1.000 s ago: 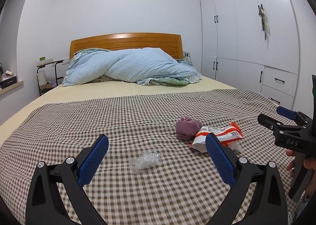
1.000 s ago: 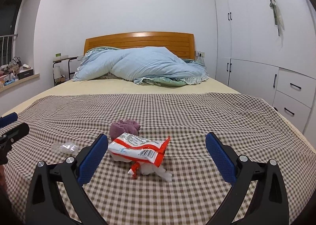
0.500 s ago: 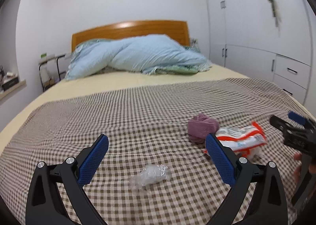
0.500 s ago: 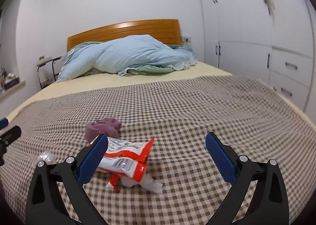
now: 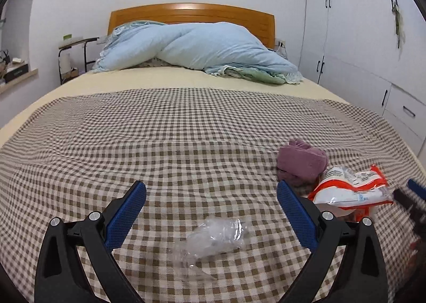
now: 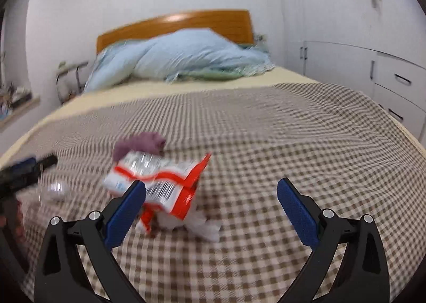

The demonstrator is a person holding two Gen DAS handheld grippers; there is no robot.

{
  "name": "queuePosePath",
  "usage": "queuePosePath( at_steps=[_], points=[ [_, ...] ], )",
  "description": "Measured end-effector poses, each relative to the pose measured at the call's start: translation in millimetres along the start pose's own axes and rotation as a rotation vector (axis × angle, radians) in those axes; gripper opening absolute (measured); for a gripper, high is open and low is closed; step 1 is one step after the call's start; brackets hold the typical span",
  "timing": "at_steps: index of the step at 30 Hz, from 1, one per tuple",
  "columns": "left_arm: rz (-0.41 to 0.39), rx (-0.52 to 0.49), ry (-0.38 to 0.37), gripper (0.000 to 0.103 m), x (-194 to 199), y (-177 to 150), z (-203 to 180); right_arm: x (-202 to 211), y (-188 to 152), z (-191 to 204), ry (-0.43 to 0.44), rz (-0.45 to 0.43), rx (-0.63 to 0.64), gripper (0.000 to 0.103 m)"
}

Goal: Collect trash
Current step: 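Move both open tools over the blanket toward the clear plastic bags, then close the right tool on the clear plastic bag and lift it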

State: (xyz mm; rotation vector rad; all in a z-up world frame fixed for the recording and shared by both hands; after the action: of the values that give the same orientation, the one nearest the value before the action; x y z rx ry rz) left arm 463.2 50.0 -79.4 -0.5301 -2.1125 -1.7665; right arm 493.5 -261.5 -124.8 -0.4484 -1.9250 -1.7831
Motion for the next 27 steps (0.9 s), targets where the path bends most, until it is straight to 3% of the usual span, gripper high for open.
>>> queuePosePath(
  at_steps=[4, 10, 19, 24, 26, 27],
  points=[
    [-0.013, -0.023, -0.023, 0.095, 4.1, -0.4, -4.6, -5.6, -4.8, 15.5, -0.027, 0.029, 0.078, 0.095],
    [-0.009, -0.067, -0.027, 0.095, 4.6, -5.0, -16.0, -21.0, -9.6, -2.0, -0.08, 0.112, 0.008, 0.095],
    [0.034, -0.031, -0.046, 0.095, -6.6, -6.8, -15.2, -46.5, -13.5, 16.3, -0.061, 0.208, 0.076, 0.095],
    [0.049, 0.004, -0.059, 0.095, -8.5, -9.5, -9.9, -50.0, -13.3, 29.9, -0.043, 0.206, 0.119, 0.095],
    [0.052, 0.015, -0.061, 0.095, -8.5, -9.7, -8.0, -51.5, -13.2, 32.3, -0.026, 0.205, 0.117, 0.064],
    [0.053, 0.019, -0.062, 0.095, -9.3, -9.4, -7.0, -54.3, -13.4, 30.2, -0.025, 0.217, 0.1, 0.04]
  ],
)
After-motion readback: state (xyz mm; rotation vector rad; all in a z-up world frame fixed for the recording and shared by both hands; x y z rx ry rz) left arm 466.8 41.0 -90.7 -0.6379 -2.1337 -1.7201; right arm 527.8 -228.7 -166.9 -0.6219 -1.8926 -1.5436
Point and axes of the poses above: each gripper's, at about its wrist camera, not at the fingertips, and x roughly against the way its jaws point, z to its left, y to its top, the point moved 2 cm from there along -x, roughly the way its jaws point, and after that the axes turned 9 degrees about -y, right-handed, at the moved point
